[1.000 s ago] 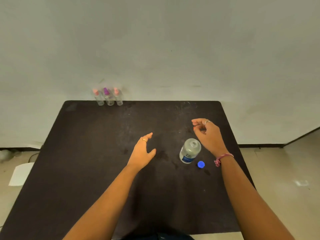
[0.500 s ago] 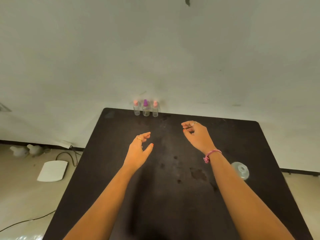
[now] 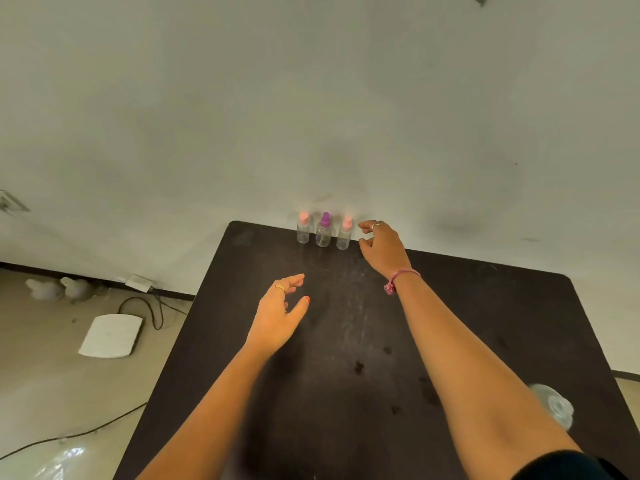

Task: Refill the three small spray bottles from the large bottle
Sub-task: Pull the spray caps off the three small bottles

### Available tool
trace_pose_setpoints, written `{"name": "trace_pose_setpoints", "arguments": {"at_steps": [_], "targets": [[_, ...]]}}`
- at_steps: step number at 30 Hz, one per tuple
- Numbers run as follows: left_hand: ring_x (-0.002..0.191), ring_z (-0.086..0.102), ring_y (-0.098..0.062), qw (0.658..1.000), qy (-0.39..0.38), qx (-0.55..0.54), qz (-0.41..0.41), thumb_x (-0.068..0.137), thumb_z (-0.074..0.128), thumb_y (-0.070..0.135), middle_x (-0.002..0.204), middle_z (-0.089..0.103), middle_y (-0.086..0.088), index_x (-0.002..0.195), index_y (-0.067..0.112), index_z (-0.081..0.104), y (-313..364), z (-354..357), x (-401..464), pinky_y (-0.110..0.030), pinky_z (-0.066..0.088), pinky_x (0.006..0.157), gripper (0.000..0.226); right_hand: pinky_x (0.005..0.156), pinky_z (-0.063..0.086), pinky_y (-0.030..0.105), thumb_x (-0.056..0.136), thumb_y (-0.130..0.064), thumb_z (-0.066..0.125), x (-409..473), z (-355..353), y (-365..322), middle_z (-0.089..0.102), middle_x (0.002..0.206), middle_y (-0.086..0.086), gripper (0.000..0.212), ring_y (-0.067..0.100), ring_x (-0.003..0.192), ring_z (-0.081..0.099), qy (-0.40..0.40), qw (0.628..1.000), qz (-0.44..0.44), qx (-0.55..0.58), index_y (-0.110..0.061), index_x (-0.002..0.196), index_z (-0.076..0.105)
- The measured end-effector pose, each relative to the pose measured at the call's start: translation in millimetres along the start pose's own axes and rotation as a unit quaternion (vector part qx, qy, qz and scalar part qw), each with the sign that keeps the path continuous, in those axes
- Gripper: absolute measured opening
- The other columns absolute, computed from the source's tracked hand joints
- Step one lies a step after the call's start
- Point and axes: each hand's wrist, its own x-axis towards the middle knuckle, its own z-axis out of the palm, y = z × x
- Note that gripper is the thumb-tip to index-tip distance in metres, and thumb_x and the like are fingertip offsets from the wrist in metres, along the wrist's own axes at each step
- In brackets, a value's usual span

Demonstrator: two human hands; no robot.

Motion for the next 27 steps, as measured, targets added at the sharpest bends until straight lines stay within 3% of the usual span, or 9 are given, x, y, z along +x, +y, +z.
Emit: {"name": "trace_pose_setpoints", "arguments": {"at_steps": [7,13,20,27], "targets": [[0.119,0.048,-0.001,1.0,0.003,0.006,-0.016,0.092,0.06,0.02,0.125,0.051,0.016,0.132,0.027,0.049,-14,-7,14,-0.02,0.04,0.098,0.042,0.097,0.042,0.032,0.092,-0.006,0.051,45,22,-4,0.044,0.134,0.009,0.042,0.028,0.113,0.054,-0.034,0.995,-0.018,-0.094,-0.015,0.134,0.051],[0.118,0.049,-0.002,0.999,-0.003,0.001,-0.035,0.092,0.061,0.018,0.126,0.051,0.015,0.13,0.031,0.048,-23,-6,13,-0.024,0.043,0.1,0.042,0.101,0.039,0.035,0.093,-0.004,0.05,65,37,0,0.044,0.136,0.011,0.048,0.029,0.119,0.051,-0.077,0.988,-0.01,-0.133,-0.016,0.14,0.045],[0.118,0.049,-0.002,0.998,-0.021,0.001,-0.058,0.091,0.061,0.018,0.13,0.051,0.013,0.13,0.031,0.047,-28,-1,7,-0.024,0.044,0.101,0.043,0.089,0.047,0.032,0.091,-0.003,0.054,63,42,4,0.059,0.115,0.015,0.025,0.029,0.101,0.06,-0.031,0.993,0.041,-0.102,-0.007,0.112,0.066],[0.119,0.049,-0.003,0.998,-0.027,0.0,-0.051,0.091,0.06,0.017,0.131,0.05,0.011,0.132,0.029,0.047,-18,9,-3,-0.027,0.044,0.103,0.044,0.089,0.048,0.031,0.09,-0.005,0.057,42,23,0,0.064,0.114,0.015,0.026,0.028,0.101,0.061,-0.032,0.994,0.028,-0.099,-0.007,0.114,0.065]]}}
